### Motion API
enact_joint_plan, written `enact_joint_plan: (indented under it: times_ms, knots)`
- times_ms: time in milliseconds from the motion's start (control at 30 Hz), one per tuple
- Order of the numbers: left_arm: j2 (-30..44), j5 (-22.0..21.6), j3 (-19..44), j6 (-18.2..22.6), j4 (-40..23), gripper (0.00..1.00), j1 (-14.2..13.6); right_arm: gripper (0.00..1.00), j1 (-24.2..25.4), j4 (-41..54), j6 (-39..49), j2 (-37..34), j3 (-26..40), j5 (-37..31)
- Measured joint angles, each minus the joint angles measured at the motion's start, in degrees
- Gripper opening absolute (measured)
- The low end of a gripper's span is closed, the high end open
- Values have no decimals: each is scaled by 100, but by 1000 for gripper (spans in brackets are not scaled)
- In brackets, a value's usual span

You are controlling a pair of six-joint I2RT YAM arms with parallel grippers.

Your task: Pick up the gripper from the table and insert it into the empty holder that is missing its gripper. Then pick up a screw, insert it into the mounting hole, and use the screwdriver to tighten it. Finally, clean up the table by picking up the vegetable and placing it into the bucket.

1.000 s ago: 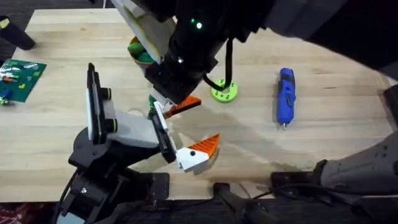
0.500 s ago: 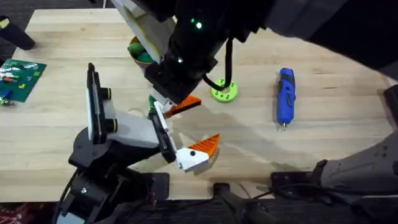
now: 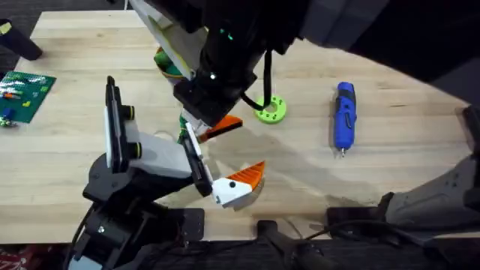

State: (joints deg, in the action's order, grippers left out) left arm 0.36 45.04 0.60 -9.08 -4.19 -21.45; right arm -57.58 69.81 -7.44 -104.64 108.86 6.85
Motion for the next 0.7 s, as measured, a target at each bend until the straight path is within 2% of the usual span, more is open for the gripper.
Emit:
enact_joint_plan:
  times_ms: [700]
  knots:
    - [2,-2,0,-129,-7,983,0,9,0,132,0,-111,94,0]
